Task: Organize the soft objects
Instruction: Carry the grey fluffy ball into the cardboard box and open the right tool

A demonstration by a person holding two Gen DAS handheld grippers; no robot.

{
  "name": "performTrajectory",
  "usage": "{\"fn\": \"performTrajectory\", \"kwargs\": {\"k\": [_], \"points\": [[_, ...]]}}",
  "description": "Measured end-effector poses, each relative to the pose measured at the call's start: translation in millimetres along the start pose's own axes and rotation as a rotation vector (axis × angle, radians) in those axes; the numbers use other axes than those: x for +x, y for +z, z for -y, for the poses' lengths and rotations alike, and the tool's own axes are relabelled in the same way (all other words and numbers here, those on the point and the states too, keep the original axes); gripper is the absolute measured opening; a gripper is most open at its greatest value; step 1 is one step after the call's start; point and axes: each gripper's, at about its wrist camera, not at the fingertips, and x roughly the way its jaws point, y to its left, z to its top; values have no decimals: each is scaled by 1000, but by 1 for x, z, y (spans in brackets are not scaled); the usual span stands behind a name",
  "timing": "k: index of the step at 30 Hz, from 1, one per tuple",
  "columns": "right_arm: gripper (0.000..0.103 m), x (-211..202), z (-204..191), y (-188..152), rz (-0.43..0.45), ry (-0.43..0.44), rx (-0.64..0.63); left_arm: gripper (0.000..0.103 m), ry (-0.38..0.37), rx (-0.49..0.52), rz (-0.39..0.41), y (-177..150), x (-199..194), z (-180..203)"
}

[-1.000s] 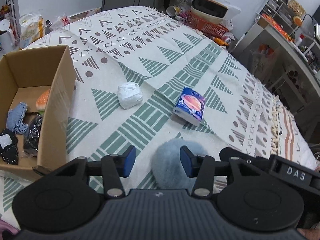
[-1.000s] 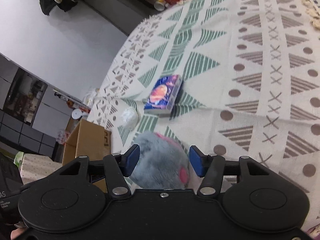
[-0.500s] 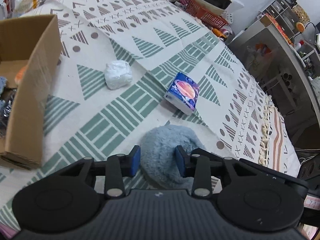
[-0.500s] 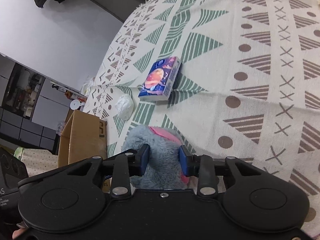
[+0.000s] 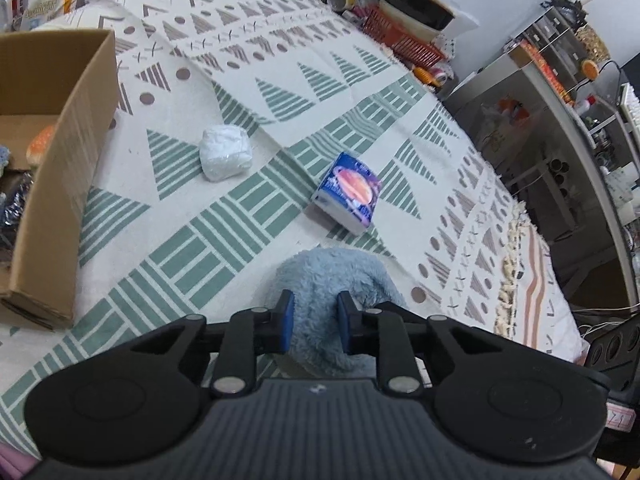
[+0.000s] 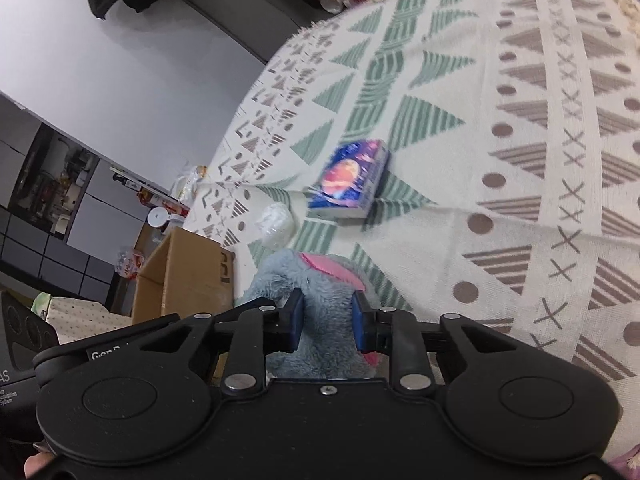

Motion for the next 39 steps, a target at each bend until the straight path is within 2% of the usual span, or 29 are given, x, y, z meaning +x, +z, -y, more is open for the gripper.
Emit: {"fn": "performTrajectory", "kwargs": {"k": [7,21,28,39], "points": [[24,-13,-40,7,64,-2,-64,21,-44,9,73,8,-29,1],[24,4,-118,9,102,-6,-181,21,-80,-71,200,32,-75,-35],[24,29,-158,7,84,32,-231,21,-72,-145,245,45,-95,-71],[24,84,-212,6,8,76,-308,21,-4,-258,320,63,-118,-129]]}}
